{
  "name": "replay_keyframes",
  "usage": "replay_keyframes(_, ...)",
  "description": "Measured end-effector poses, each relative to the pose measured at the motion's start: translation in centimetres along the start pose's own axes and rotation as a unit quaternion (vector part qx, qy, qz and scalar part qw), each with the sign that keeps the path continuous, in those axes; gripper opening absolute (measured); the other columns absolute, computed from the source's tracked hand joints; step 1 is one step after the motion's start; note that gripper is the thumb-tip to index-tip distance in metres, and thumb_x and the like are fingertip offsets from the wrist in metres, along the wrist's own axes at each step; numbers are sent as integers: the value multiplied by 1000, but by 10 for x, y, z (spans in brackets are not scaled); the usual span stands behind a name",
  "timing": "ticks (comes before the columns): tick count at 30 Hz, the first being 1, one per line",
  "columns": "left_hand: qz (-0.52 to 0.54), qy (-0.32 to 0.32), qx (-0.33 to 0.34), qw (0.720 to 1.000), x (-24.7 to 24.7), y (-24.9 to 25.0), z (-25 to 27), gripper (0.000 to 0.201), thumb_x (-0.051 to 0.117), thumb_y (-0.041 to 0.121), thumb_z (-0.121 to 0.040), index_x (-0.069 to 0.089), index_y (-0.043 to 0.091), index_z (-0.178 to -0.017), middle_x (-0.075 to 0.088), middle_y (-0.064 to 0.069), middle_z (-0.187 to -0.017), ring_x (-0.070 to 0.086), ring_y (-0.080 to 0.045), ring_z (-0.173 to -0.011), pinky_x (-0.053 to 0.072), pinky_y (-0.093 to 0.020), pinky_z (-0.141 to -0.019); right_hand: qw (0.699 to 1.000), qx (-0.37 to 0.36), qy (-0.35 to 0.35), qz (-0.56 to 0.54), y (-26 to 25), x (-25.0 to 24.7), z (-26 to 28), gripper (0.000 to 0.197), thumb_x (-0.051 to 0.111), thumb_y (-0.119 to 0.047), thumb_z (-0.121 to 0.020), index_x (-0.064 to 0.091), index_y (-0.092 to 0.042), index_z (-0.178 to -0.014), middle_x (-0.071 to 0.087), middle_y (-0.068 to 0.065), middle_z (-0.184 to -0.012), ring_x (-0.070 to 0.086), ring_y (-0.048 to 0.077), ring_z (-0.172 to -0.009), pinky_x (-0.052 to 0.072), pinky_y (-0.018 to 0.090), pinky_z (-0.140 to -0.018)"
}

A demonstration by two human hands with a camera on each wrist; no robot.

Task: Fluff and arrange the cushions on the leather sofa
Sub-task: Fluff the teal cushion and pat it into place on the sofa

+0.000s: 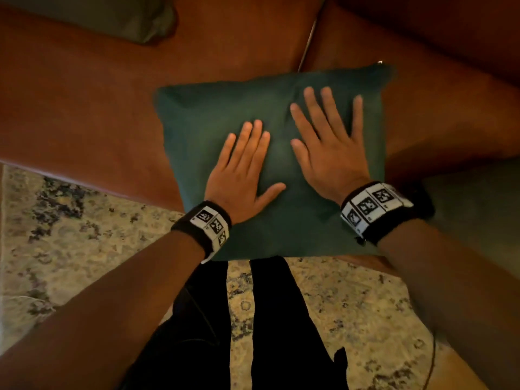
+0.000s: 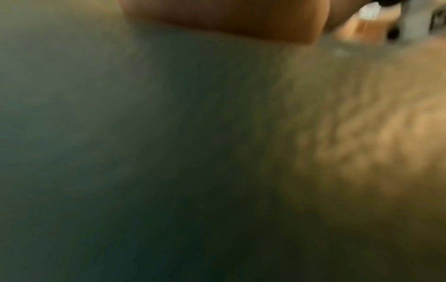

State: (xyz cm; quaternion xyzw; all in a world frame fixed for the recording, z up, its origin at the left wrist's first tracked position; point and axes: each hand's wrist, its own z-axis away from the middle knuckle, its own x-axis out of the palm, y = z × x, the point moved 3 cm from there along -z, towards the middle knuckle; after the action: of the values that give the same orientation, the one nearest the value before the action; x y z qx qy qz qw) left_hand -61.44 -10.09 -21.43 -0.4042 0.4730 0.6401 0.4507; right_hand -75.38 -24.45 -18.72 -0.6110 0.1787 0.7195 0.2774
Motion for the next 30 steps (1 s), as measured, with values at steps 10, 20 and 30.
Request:
replay_keyframes(10,5,-32,-17,999,16,-4,-12,93,26,69,-100,12,2,-163,6,-17,-171,3,-30,-160,6,-48,-129,991,127,16,-37,133,-37,-36,82,4,-60,-106,29,-6,-162,19,15,-172,15,32,-160,9,57,-129)
replay_keyframes(20,2,-33,-14,999,12,-8,-15,93,27,71,-98,10,7,-164,5,-12,-172,1,-25,-160,2,-43,-130,972,-40,-201,-113,125,4,-61,86,14,-79,-99,23,-25,-165,22,-1,-172,18,20,-160,16,47,-129)
replay_keyframes(30,12,-16,-3,1000,14,-18,-9,93,28,69,-98,11,5,-164,7,-14,-172,3,-27,-160,3,-45,-130,980,-193,-39,-40,63,-10,-27,67,24,-55,-110,23,-16,-166,17,7,-173,10,28,-161,2,50,-130)
